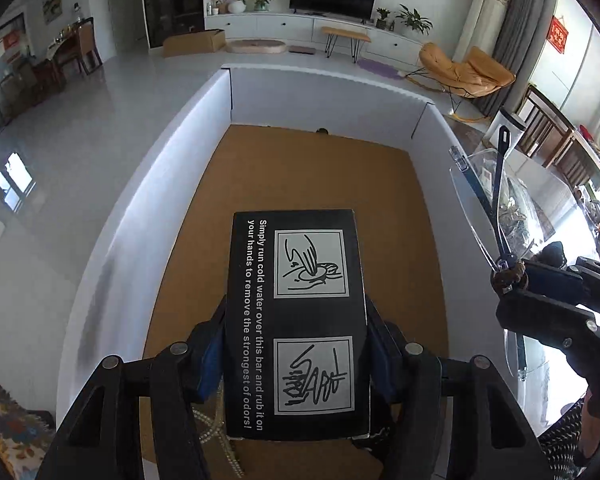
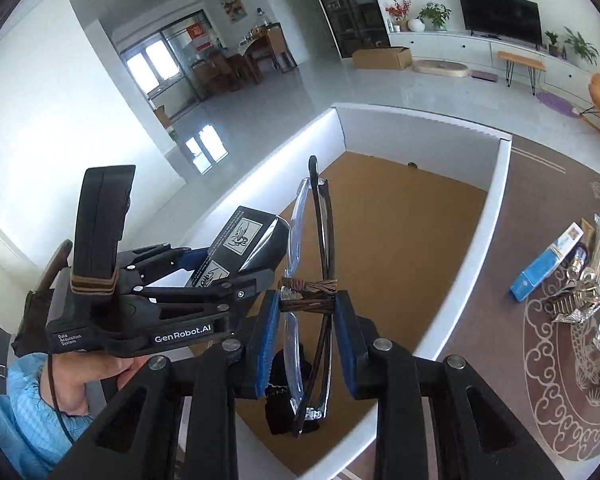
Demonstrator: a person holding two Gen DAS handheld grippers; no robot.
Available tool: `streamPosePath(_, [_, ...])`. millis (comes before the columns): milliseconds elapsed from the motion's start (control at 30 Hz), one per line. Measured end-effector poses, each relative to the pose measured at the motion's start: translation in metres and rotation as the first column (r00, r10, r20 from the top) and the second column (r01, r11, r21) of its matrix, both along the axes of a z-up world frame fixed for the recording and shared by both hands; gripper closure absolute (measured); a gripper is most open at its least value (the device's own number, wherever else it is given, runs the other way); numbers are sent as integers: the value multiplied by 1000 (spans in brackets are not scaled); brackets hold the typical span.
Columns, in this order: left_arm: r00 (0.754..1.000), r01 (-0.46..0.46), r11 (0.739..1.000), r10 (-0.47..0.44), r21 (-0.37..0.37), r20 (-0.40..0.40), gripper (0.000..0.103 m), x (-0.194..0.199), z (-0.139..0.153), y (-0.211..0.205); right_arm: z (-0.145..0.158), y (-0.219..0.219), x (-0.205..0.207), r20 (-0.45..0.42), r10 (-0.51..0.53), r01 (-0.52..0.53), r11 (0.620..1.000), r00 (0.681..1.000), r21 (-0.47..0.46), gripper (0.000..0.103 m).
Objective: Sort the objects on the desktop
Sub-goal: 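Carry the black box and glasses into the white bin and release both, then withdraw both open grippers from the bin back over the table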
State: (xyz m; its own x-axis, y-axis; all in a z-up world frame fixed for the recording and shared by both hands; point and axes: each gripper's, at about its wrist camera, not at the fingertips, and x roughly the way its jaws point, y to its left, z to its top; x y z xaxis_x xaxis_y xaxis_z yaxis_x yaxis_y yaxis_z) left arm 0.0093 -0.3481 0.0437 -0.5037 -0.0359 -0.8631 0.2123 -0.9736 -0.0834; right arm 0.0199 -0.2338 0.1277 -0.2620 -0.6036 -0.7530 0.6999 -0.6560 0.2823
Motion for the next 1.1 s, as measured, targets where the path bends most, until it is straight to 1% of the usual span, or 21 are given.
streamPosePath(100, [999,1,1000,-1,-4,40,45,-15,-13,-1,-18,-23,-10,-18,12,-11,999,1000,50,74])
streamPosePath(200, [996,-5,1000,7,-19,94,44,-22,-24,0,-37,-33,-16,33,33,-36,996,999,76,71])
streamPosePath(233, [993,-16,999,21,-37,118,42,-22,-27,3,-43,-35,-16,39,32,-36,994,999,102,65])
streamPosePath(267, [991,-28,998,34,-49,129,41,-21,-27,4,-46,-34,-16,44,37,-42,993,998,113,52])
streamPosePath(300, [991,-40,998,46,-50,126,32,-19,-26,1,-47,-31,-15,37,32,-35,993,999,114,49])
streamPosePath(333, [992,-51,997,56,-53,111,27,-15,-24,-1,-46,-25,-15,29,24,-27,995,999,95,45])
streamPosePath(400, [995,-77,994,81,-74,56,27,-7,-15,0,-40,-4,-17,34,8,-9,999,999,32,38])
streamPosePath(467, [997,-83,994,82,-71,-9,27,1,-2,8,-30,19,-15,-3,-24,24,999,1000,-23,28])
streamPosePath(500, [996,-76,995,73,-66,-41,27,3,4,14,-24,31,-13,-33,-44,42,998,999,-41,25])
streamPosePath(567, [994,-52,996,45,-71,-98,27,5,16,32,-15,60,-8,-97,-88,82,994,991,-69,13])
streamPosePath(667, [986,22,997,-34,-79,-162,27,7,33,73,-18,118,-2,-181,-195,183,979,964,-85,6])
streamPosePath(700, [981,56,995,-70,-79,-180,27,7,39,91,-21,141,-2,-201,-241,229,970,949,-80,5])
streamPosePath(767, [966,144,987,-155,-68,-206,22,12,49,132,-34,184,-7,-232,-335,335,941,913,-39,1])
streamPosePath(833, [942,241,970,-244,-44,-231,9,18,56,174,-55,229,-11,-253,-422,445,895,871,39,1])
streamPosePath(867, [928,289,957,-287,-29,-238,7,20,57,196,-64,251,-12,-261,-462,494,866,848,72,1])
streamPosePath(900, [914,336,942,-329,-14,-239,3,22,55,218,-74,272,-11,-269,-499,539,836,824,100,1])
streamPosePath(967, [884,419,908,-405,8,-233,2,23,46,261,-91,305,-8,-278,-559,610,779,781,148,1])
streamPosePath(1000, [872,449,893,-437,4,-220,2,22,38,280,-97,320,-8,-279,-582,635,753,764,170,1])
streamPosePath(1100, [857,490,871,-488,-29,-166,2,16,12,323,-111,349,-1,-272,-628,682,702,729,205,1])
